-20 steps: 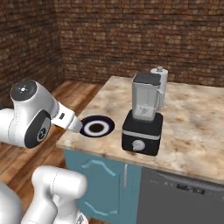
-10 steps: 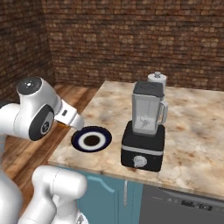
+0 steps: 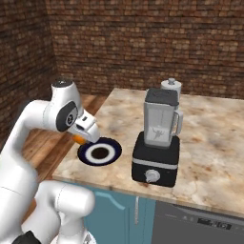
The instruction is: Pick the orange and tangerine from the fridge and place them on the plate next to the blender to make a fruit smoothie.
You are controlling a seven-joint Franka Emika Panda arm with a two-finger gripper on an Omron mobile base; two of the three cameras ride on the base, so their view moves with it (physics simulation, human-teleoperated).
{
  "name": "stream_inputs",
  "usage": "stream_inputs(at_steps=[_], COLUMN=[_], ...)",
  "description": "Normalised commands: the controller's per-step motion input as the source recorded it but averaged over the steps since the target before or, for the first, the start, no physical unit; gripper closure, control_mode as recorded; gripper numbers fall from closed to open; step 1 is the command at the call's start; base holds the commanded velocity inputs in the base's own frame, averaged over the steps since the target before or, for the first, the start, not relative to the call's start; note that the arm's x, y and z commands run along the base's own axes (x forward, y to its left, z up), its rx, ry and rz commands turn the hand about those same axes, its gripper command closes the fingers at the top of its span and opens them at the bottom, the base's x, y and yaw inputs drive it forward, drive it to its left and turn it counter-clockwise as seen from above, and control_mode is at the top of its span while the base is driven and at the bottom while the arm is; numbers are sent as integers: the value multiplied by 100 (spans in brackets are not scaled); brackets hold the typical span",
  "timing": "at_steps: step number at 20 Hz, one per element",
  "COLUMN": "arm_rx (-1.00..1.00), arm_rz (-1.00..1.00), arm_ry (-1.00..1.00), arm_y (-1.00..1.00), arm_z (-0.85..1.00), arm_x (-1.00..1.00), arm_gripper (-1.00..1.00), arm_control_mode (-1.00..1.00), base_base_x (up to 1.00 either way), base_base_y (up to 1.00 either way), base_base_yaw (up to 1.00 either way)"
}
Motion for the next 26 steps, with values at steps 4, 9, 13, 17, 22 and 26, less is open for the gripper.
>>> stream_inputs(at_steps=[4,9,13,17,22,26], arm_rx=[2,0,0,0,0,-1], arm_rz=[0,0,0,0,0,0], arm_ry=[0,0,0,4,9,-3], arm_y=[0,0,0,0,0,0], arm_z=[-57,-61,-63,-73,-60,-27], arm_x=[44,72,78,66,60,60], arm_gripper=[100,100,100,100,100,-100], arm_control_mode=[-100,-100,-100,-100,-100,-100], base_base_x=[0,0,0,0,0,0], base_base_y=[0,0,0,0,0,0], base_base_yaw=[0,0,0,0,0,0])
